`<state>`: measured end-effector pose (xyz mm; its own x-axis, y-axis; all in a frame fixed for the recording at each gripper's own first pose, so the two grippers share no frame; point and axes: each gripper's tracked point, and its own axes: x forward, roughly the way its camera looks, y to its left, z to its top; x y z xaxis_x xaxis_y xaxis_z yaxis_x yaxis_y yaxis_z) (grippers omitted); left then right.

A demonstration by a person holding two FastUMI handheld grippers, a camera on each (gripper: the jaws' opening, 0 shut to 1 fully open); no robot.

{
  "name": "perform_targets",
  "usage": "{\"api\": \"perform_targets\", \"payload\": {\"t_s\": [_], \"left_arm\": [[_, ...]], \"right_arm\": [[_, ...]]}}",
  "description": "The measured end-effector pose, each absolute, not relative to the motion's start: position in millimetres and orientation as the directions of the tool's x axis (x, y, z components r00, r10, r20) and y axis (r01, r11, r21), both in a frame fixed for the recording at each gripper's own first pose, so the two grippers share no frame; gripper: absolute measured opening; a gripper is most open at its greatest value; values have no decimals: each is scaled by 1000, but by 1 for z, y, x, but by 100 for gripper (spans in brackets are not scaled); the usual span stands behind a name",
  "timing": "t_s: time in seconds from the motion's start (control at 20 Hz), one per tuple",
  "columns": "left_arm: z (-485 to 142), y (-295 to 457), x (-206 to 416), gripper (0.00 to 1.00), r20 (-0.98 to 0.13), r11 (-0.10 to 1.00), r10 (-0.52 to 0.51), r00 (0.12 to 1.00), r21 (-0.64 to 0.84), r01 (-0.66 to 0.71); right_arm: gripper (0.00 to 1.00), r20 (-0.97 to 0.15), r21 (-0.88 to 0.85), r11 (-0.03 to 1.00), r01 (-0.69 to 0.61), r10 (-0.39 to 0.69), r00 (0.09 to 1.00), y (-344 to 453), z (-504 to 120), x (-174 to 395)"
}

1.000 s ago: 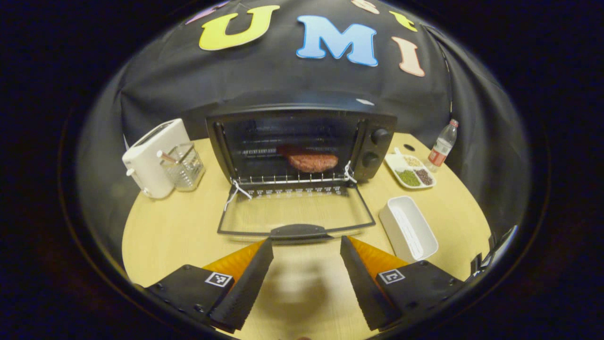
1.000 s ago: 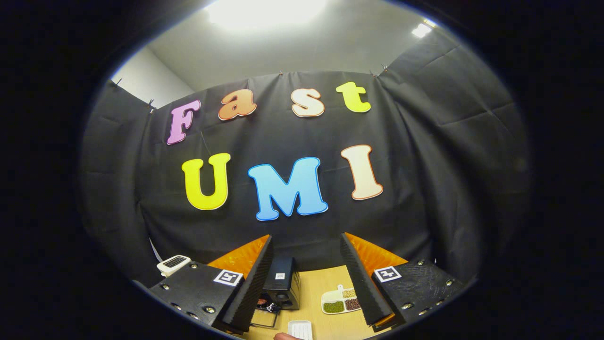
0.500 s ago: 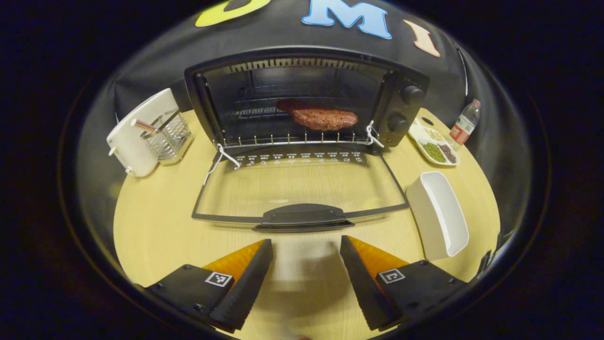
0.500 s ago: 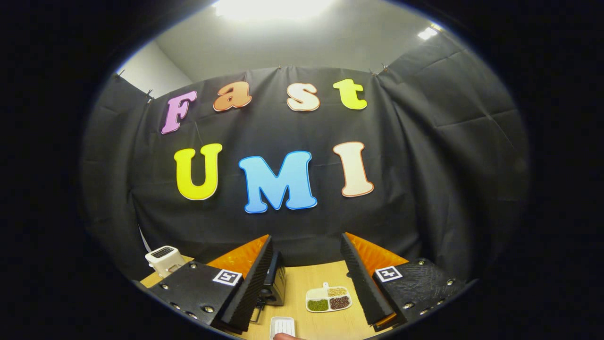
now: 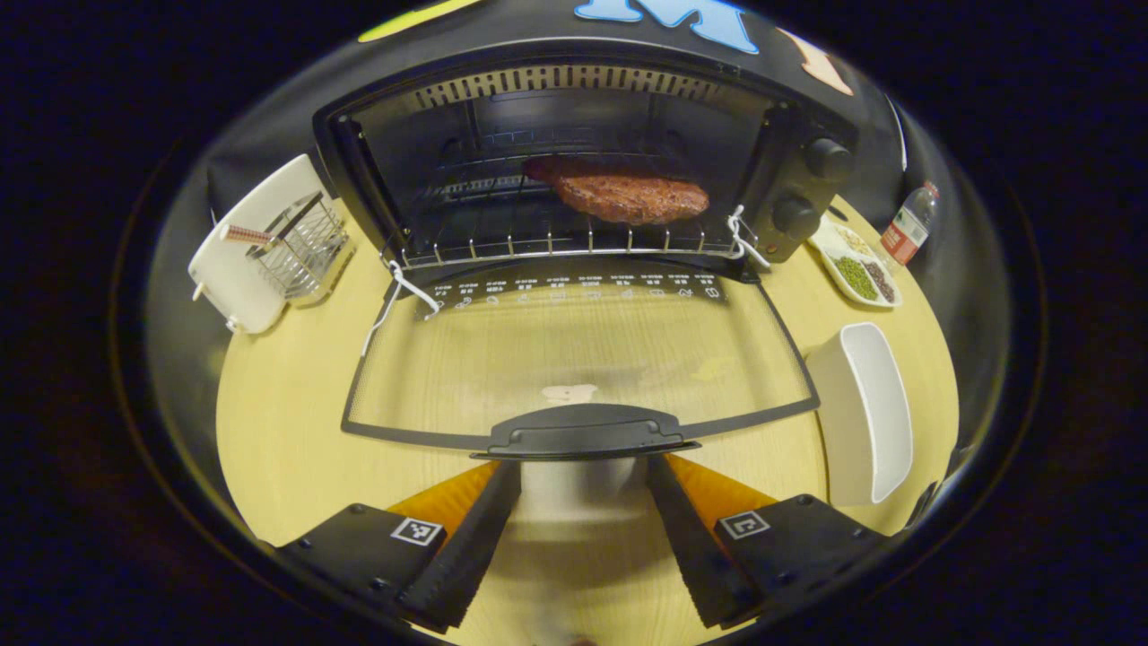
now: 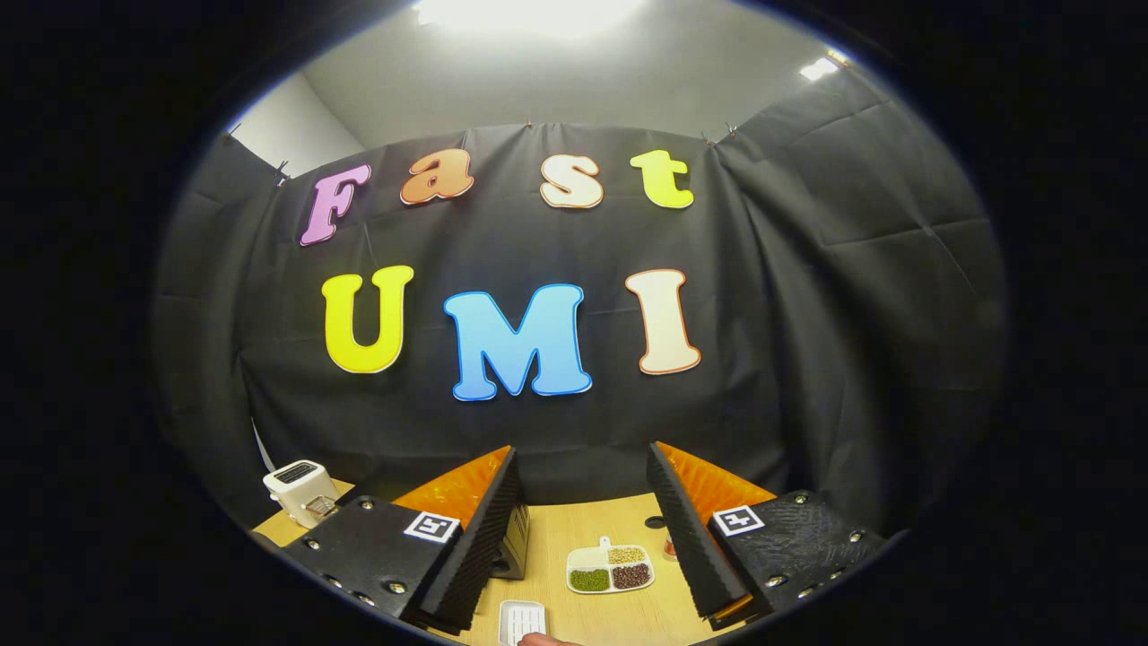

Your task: Open the electric oven with the left hand, put the food in, and close the electric oven.

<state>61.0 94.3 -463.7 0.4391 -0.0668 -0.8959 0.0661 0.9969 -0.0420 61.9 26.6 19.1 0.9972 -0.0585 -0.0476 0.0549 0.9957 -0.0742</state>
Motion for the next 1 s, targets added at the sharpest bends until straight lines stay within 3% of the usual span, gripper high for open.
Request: {"api": "perform_targets", "payload": {"t_s": [0.25,0.3,0.45,0.55,0.6,1.0], "left_arm": [[-461,95,60,100,-902,997,-62,428,-41,58],[-458,96,60,92,-898,997,-64,435,-41,61],[-447,95,57,100,-888,997,-74,453,-53,58],[-440,95,56,96,-873,996,-85,480,-68,53],[-437,96,56,100,-866,996,-91,492,-77,49],[-408,96,56,96,-822,996,-90,562,-79,43]], "right_arm": [[87,-52,-83,996,31,-35,998,36,16,63],[87,-58,-86,996,26,-31,998,37,14,63],[87,-64,-86,996,24,-30,998,35,11,63],[87,-68,-87,996,24,-30,997,34,8,61],[87,-69,-88,996,25,-31,997,34,7,60],[87,-70,-72,997,31,-36,997,31,5,57]]}}
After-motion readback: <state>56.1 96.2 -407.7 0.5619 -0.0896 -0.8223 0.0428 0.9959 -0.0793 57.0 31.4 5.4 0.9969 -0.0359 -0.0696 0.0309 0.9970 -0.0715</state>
